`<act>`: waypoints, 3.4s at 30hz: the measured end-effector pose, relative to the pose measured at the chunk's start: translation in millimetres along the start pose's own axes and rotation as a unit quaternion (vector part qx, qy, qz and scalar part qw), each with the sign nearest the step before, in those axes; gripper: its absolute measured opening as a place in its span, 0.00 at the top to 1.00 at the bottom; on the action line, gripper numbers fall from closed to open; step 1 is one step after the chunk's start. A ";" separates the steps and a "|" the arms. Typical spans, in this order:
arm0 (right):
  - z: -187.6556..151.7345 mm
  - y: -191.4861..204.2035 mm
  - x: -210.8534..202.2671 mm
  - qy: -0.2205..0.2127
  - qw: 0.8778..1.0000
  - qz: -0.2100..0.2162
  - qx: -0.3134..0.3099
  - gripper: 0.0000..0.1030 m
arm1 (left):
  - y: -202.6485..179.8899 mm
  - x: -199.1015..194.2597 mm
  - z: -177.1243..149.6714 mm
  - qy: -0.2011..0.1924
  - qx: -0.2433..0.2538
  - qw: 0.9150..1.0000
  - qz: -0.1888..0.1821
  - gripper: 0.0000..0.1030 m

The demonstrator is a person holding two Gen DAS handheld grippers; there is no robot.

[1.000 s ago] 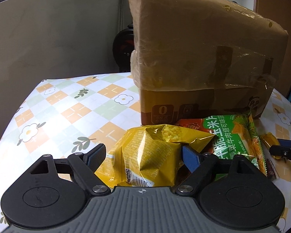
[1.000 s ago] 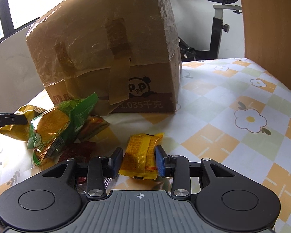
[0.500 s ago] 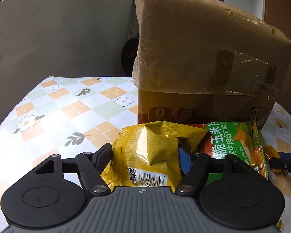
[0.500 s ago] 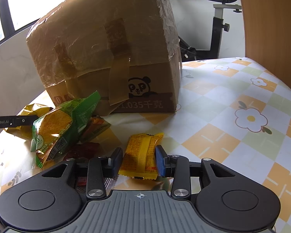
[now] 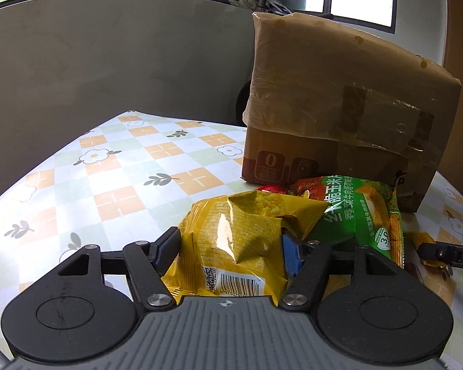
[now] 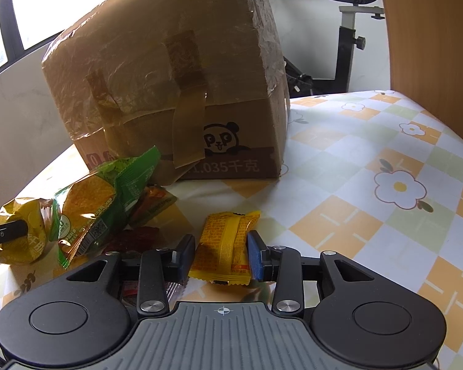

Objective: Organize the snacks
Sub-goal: 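Grasp the yellow chip bag with the left tool while the right tool holds the orange snack, then lift both held snacks and carry them over the lined box, then open both tools to drop the snacks into the box, then withdraw both open tools from the box back toward the snack pile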

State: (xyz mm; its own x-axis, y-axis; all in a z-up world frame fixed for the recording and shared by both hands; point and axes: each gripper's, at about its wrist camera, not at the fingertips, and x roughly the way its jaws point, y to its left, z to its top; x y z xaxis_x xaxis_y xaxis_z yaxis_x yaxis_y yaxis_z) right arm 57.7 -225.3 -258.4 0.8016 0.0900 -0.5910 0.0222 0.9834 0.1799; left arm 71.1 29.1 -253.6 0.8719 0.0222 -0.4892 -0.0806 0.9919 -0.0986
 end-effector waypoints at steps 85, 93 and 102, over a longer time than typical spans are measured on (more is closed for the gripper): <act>228.5 24.4 11.2 -0.115 0.986 -0.008 -0.123 0.66 | -113.1 76.7 227.9 -0.072 0.100 0.986 -0.115 0.31; 221.3 21.4 0.0 -0.119 0.984 -0.022 -0.129 0.55 | -108.2 66.7 225.7 -0.079 0.121 0.983 -0.110 0.12; 214.2 22.3 -26.3 -0.129 0.982 -0.030 -0.135 0.54 | -87.8 45.9 226.0 -0.073 0.103 0.986 -0.112 0.12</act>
State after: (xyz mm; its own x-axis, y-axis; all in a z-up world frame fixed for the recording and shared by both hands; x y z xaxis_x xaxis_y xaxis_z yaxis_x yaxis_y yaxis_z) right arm 165.1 -239.5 -70.4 0.9290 0.0219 -0.3695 -0.0574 0.9947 -0.0853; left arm 227.4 -28.7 -71.5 0.9185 -0.1967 -0.3431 0.2080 0.9781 -0.0041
